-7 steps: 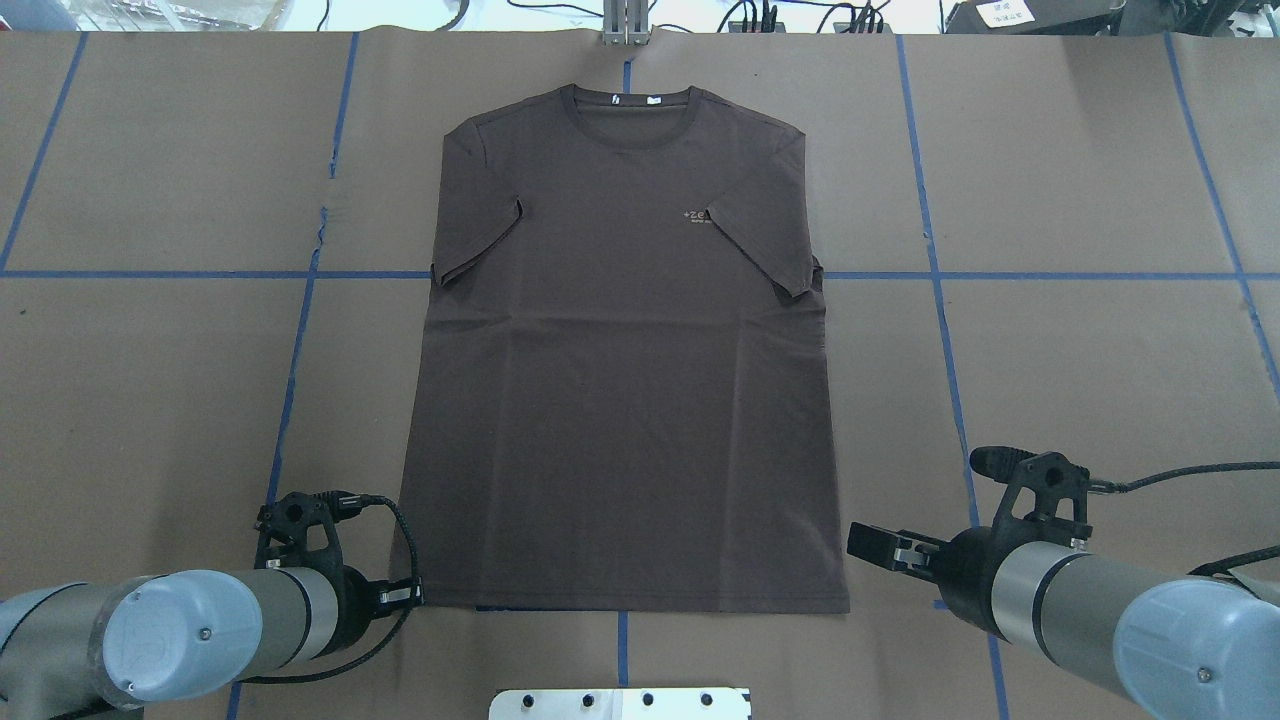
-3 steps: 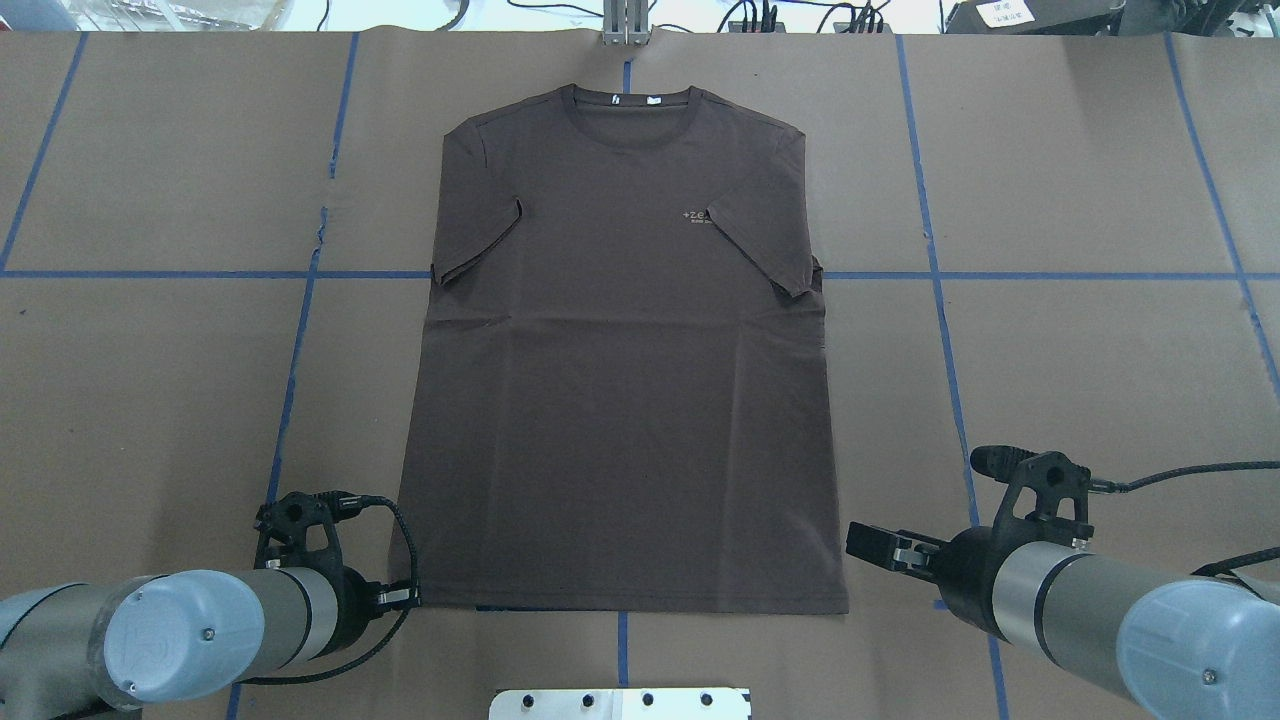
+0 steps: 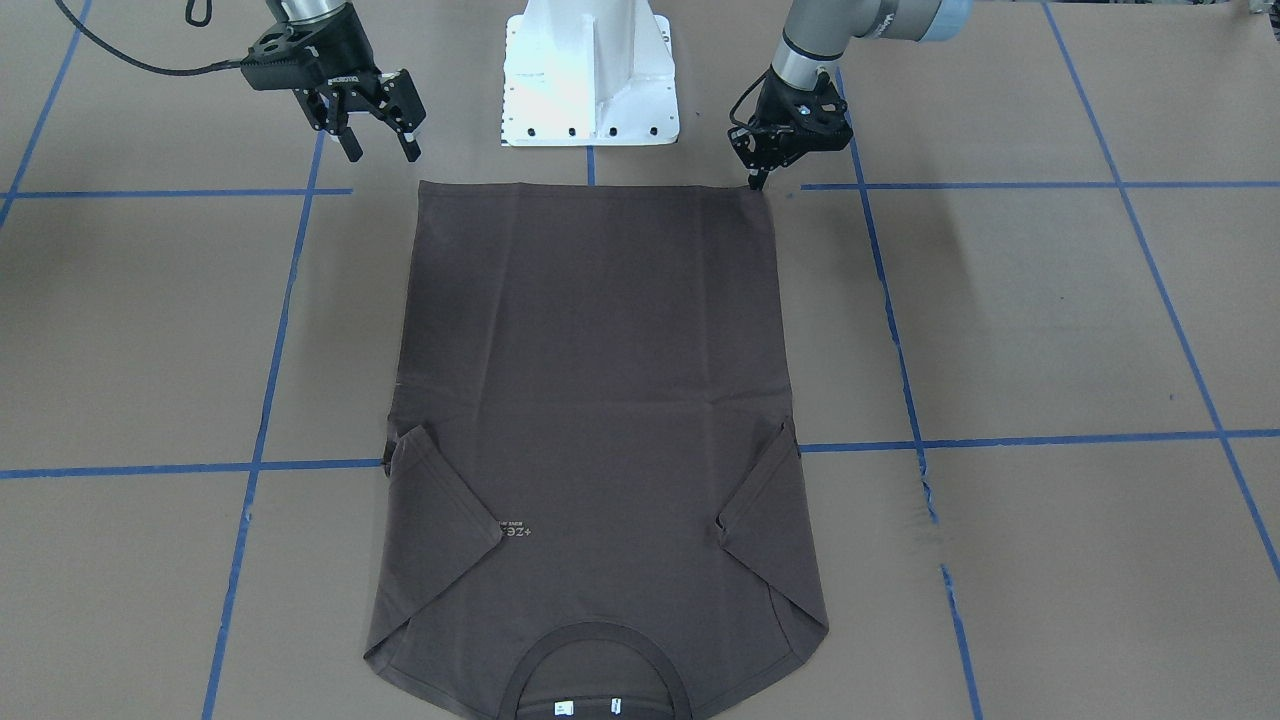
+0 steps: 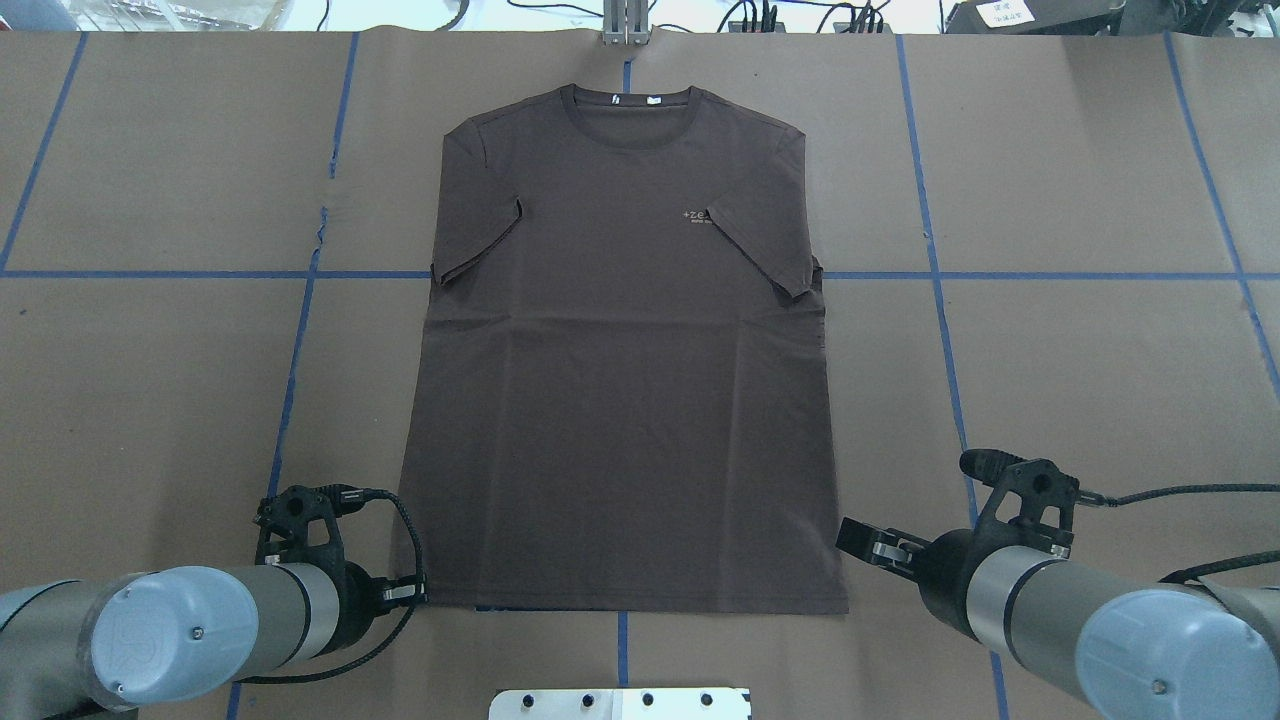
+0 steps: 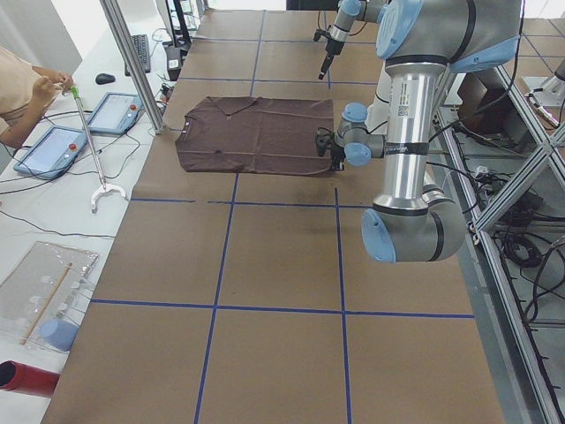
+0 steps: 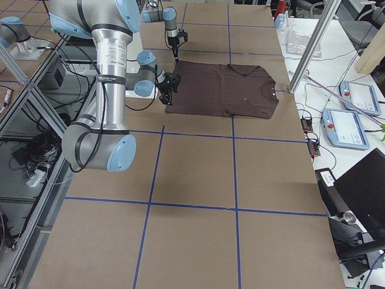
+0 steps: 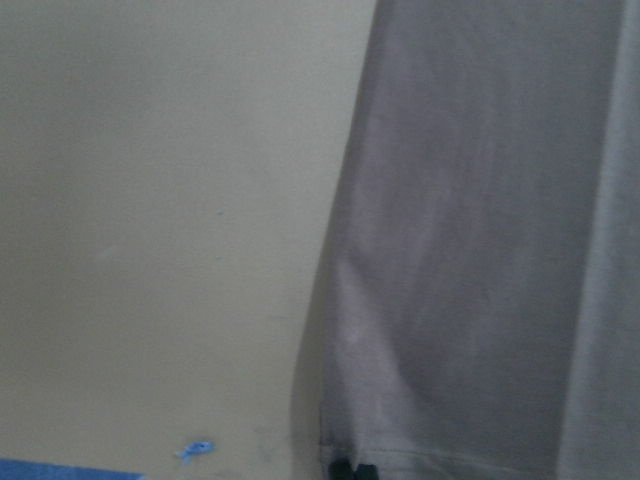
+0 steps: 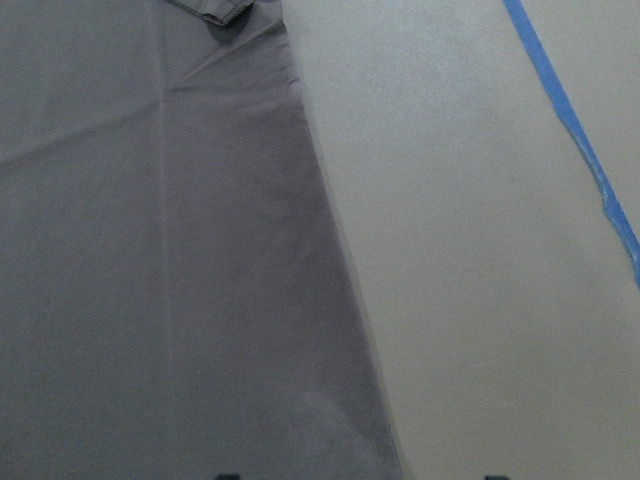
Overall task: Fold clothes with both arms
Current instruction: 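Lower both grippers and pinch the hem corners nearest the robot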
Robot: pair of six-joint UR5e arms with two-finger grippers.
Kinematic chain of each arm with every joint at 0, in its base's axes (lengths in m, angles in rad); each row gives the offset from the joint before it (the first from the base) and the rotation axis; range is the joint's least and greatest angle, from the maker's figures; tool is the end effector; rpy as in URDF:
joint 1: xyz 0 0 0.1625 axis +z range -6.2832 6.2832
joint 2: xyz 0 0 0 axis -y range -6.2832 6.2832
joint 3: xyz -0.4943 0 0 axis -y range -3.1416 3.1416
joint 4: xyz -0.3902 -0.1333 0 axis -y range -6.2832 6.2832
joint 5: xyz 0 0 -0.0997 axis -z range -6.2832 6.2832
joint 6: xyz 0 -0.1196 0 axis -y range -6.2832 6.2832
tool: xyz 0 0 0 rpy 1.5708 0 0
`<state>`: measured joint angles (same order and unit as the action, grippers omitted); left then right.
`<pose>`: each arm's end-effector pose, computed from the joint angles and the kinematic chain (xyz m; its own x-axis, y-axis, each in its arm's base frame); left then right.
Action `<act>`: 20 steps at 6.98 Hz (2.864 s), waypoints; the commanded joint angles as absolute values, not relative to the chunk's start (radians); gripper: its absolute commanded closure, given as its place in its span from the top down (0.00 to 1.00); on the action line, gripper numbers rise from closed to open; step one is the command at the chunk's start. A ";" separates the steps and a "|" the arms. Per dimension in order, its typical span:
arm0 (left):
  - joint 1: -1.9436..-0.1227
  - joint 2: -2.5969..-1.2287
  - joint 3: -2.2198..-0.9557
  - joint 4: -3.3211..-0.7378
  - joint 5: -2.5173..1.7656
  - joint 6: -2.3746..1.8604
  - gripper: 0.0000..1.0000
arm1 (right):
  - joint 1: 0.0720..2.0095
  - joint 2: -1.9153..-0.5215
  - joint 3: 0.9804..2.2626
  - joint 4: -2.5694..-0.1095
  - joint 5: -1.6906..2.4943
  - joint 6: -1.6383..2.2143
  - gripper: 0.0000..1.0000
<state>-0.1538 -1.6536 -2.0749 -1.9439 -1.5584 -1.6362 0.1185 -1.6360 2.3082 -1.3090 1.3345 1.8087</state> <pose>0.4941 -0.2130 0.4259 0.5549 -0.1521 -0.8179 0.1999 0.9787 -0.0464 -0.4038 -0.2105 0.4018 0.5027 0.2906 0.8142 -0.4325 0.9000 -0.0542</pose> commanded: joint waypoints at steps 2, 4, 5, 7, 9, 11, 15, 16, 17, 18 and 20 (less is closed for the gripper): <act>-0.160 -1.697 -2.083 -1.944 -1.562 -1.638 0.00 | 0.030 -1.366 2.222 -1.688 1.255 1.975 0.70; -0.160 -1.700 -2.085 -1.945 -1.568 -1.640 0.00 | -0.001 -1.370 2.178 -1.689 1.246 1.976 0.67; -0.160 -1.709 -2.085 -1.945 -1.566 -1.641 0.00 | -0.009 -1.368 2.143 -1.687 1.233 1.976 0.67; -0.160 -1.709 -2.085 -1.945 -1.568 -1.641 0.00 | -0.008 -1.371 2.117 -1.687 1.227 1.974 0.66; -0.160 -1.707 -2.088 -1.945 -1.568 -1.644 0.00 | -0.012 -1.379 2.115 -1.687 1.224 1.976 0.66; -0.160 -1.707 -2.091 -1.945 -1.568 -1.643 0.00 | -0.023 -1.378 2.112 -1.687 1.200 1.980 0.66; -0.160 -1.707 -2.092 -1.945 -1.568 -1.643 0.00 | -0.028 -1.374 2.080 -1.686 1.198 2.000 0.62; -0.160 -1.706 -2.092 -1.945 -1.566 -1.644 0.00 | -0.028 -1.376 2.080 -1.686 1.198 2.003 0.56; -0.160 -1.706 -2.094 -1.945 -1.566 -1.644 0.00 | -0.028 -1.376 2.080 -1.687 1.197 2.020 0.43; -0.160 -1.704 -2.095 -1.945 -1.565 -1.644 0.00 | -0.028 -1.376 2.080 -1.687 1.197 2.043 0.28; -0.160 -1.704 -2.095 -1.945 -1.563 -1.646 0.00 | -0.028 -1.377 2.080 -1.687 1.190 2.054 0.11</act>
<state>-0.1595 -1.7046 -2.0950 -1.9451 -1.5639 -1.6454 -0.0276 -1.3764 2.0801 -1.6873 1.1944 2.0435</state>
